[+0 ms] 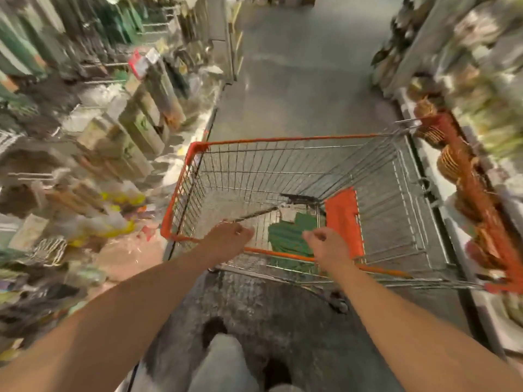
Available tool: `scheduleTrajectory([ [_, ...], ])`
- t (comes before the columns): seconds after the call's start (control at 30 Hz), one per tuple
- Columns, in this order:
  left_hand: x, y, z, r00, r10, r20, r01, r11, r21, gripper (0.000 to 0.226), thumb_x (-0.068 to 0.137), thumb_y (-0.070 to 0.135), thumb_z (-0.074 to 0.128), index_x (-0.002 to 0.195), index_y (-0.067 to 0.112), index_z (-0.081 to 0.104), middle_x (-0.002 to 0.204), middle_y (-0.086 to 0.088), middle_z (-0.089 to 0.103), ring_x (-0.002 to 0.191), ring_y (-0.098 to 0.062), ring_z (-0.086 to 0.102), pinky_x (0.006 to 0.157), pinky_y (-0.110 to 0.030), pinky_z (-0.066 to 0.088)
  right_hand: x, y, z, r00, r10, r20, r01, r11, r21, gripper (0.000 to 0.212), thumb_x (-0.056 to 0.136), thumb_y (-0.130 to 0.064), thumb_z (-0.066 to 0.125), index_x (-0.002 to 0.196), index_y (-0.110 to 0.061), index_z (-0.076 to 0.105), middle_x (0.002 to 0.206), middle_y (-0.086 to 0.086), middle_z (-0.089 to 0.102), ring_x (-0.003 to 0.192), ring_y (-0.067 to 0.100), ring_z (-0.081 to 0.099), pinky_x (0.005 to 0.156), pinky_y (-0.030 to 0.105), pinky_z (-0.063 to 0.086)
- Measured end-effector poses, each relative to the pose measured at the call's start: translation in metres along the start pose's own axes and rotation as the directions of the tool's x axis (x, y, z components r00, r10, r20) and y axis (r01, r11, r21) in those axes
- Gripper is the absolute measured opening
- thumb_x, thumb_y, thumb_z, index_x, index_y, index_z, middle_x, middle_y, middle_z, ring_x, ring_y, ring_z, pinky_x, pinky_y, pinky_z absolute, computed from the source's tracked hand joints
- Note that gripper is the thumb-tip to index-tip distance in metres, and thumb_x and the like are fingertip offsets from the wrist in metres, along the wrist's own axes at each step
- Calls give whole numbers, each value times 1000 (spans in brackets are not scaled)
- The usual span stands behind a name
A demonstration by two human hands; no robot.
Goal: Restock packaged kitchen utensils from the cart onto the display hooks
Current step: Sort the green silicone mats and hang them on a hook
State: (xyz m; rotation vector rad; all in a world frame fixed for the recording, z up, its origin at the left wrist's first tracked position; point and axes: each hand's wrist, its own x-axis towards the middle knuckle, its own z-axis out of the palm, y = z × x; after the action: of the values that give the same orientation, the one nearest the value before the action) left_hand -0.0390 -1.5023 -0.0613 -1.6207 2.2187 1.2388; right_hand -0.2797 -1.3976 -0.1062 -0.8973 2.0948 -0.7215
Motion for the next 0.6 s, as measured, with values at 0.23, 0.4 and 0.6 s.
scheduleTrajectory([
  [0.23,114,-22,-15,995,-19,98,22,999,-29,57,105,58,40,133,13,60,103,-4,65,92,-20,65,96,-40,53,57,-5,13,982,185,-34,-183,982,55,28,100,-43,63,113,-18,64,110,-6,63,104,14,58,89,27,42],
  [0.4,183,-51,-23,972,-61,228,42,995,88,54,105,62,37,115,17,66,106,-7,69,90,-21,63,97,-43,54,85,2,31,944,328,-34,-325,943,73,29,101,-43,63,116,-19,64,107,-9,61,98,10,56,69,18,40],
  [0.6,252,-57,-32,962,-102,255,58,983,172,47,107,53,40,101,15,67,85,-2,69,65,-14,59,64,-27,53,117,25,48,891,455,-17,-453,890,51,25,99,-41,67,108,-18,63,97,-8,62,97,16,59,78,27,39],
])
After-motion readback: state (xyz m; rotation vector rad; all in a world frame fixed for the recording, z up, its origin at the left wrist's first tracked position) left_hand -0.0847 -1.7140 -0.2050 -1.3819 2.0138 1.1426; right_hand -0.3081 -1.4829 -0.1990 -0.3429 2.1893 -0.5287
